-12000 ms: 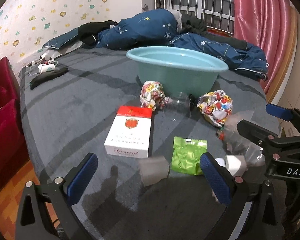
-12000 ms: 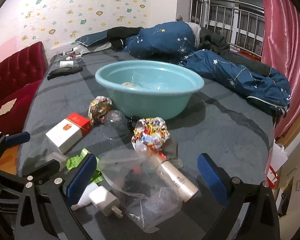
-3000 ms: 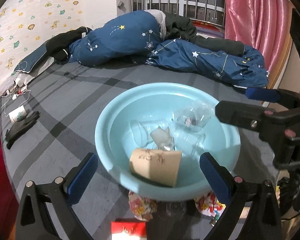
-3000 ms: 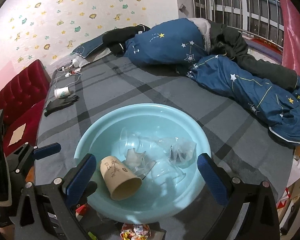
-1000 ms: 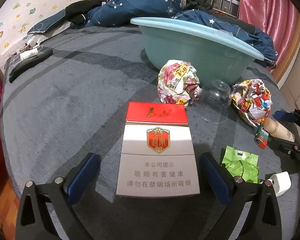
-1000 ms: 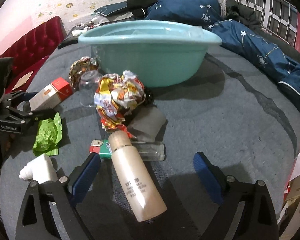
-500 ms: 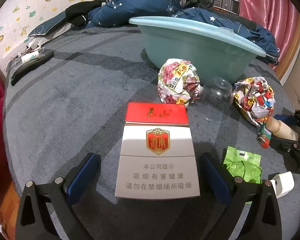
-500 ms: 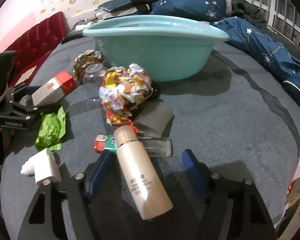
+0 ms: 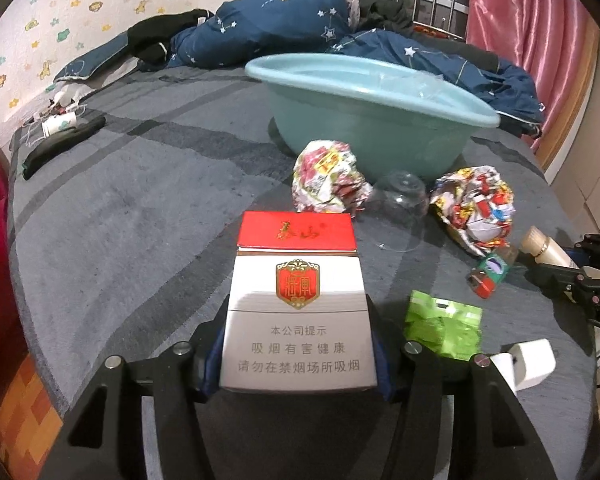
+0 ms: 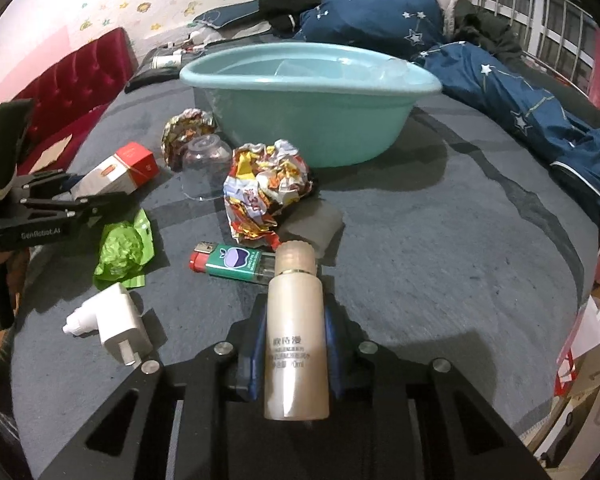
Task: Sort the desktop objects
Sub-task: 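Grasp the white-and-red cigarette pack with the left tool while the right tool grasps the cream lotion bottle, then lift the cigarette pack and lotion bottle and carry them toward the basin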
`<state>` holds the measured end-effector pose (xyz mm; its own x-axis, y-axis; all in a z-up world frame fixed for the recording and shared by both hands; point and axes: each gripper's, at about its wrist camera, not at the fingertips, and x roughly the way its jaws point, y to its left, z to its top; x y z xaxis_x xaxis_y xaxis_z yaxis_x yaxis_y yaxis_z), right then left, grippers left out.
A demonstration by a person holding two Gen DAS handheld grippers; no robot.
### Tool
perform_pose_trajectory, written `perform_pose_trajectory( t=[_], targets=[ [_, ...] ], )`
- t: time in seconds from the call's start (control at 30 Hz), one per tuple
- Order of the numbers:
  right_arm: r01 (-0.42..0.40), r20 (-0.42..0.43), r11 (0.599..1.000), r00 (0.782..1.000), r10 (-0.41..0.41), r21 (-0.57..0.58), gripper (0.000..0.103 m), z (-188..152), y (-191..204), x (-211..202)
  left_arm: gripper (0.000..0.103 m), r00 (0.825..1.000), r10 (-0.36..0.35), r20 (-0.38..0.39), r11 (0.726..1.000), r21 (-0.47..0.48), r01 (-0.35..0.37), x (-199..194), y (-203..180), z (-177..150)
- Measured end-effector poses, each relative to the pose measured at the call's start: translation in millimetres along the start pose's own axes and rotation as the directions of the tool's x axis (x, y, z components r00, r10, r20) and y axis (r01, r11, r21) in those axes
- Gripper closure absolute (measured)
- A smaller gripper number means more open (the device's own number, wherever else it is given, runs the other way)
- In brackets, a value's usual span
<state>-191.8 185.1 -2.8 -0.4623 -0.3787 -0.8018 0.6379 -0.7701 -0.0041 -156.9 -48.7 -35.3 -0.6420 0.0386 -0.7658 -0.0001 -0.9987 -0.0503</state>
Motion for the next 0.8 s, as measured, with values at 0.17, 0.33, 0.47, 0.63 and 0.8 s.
perform_pose_trajectory(
  t=[0.17, 0.33, 0.47, 0.63, 0.8],
  targets=[
    [0.018, 0.020, 1.000, 1.000, -0.018, 0.008, 0.077, -1, 0, -14, 0.041, 1.000, -0.006, 0.014, 1.000, 0.005, 0.006, -11, -6, 2],
    [0.022, 0.043, 0.999, 0.999, -0.023, 0.026, 0.077, -1, 1, -30, 0.041, 0.999, -0.011, 0.040, 1.000, 0.019, 0.010, -26, -14, 3],
    [0.030, 0.069, 0.999, 0.997, -0.033, 0.036, 0.077, -2, 4, -42, 0.041, 0.998, -0.013, 0.057, 1.000, 0.027, 0.012, -36, -20, 5],
    [0.030, 0.101, 0.998, 0.994, -0.035, 0.049, 0.077, 2, 7, -55, 0.041, 0.997, -0.017, 0.078, 0.999, 0.031, 0.015, -48, -28, 8],
    [0.034, 0.137, 0.997, 0.990, -0.042, 0.063, 0.077, 5, 9, -70, 0.041, 0.994, -0.021, 0.107, 0.999, 0.035, 0.017, -62, -35, 13]
  ],
)
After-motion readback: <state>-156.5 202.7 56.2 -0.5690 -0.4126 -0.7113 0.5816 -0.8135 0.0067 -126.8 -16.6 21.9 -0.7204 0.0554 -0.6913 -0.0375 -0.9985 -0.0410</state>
